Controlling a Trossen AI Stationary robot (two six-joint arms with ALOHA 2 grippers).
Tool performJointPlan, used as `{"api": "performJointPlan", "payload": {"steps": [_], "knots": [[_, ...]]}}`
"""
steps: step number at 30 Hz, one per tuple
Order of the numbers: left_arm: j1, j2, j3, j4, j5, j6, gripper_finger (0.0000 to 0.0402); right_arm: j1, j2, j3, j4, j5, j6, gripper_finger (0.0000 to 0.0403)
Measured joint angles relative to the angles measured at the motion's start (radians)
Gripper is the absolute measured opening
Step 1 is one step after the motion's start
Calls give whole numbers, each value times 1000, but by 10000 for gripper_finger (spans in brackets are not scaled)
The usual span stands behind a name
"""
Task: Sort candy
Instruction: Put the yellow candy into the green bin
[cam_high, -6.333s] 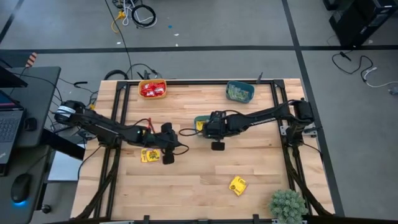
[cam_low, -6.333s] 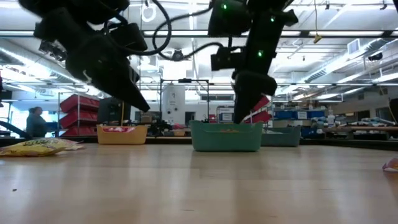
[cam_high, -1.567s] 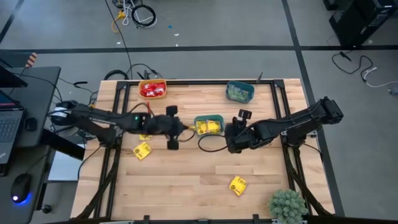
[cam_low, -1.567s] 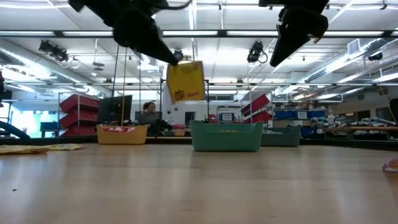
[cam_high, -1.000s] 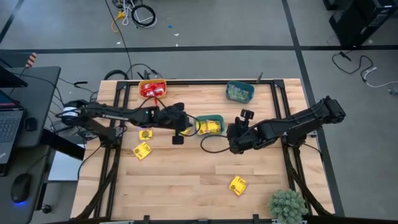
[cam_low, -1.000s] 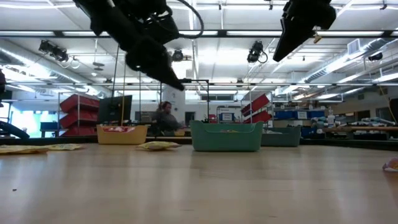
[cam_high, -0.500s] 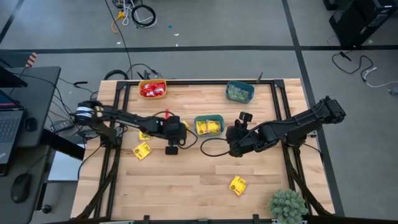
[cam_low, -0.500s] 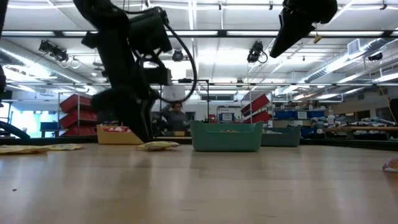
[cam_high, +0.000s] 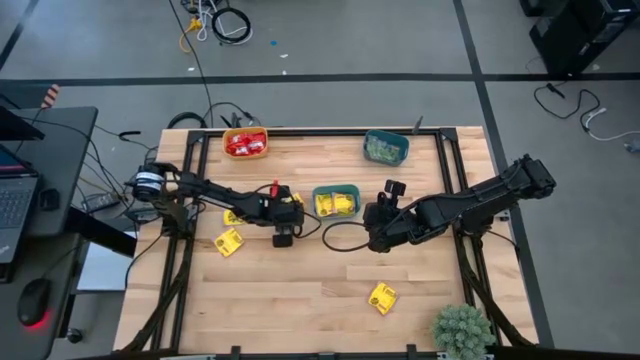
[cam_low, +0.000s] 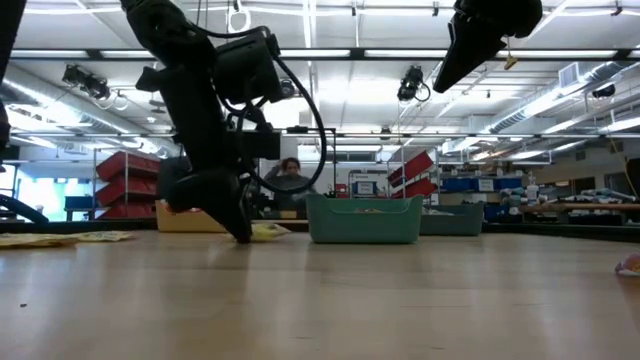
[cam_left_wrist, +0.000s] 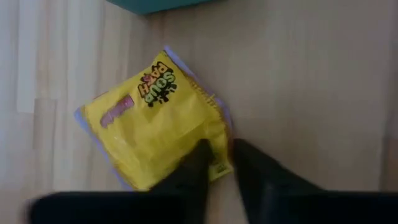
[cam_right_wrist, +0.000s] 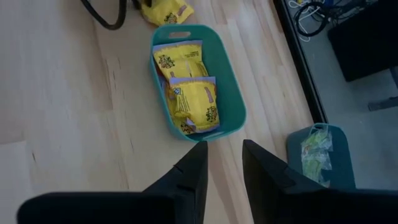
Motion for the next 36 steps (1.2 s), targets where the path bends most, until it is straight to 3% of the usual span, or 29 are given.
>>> {"api": "performJointPlan", "payload": {"steps": [3, 10, 14, 18, 26, 36], "knots": [[3, -11, -4, -12, -20, 25, 15, 0, 0, 0, 0, 0, 1, 85], [0, -140, 2, -113, -118, 76, 2, 0, 0, 0, -4, 0, -4, 86], [-7, -244, 27, -83, -73, 191, 1, 0, 0, 0, -4, 0, -18, 84], [-8, -270, 79, -31, 33, 310, 1, 0, 1, 0, -2, -1, -21, 83], [-6, -127, 213, -8, 170, 519, 0, 0, 1, 0, -3, -1, -21, 85], [34, 65, 365, -32, 179, 667, 0, 0, 1, 0, -6, -1, -21, 86]]}}
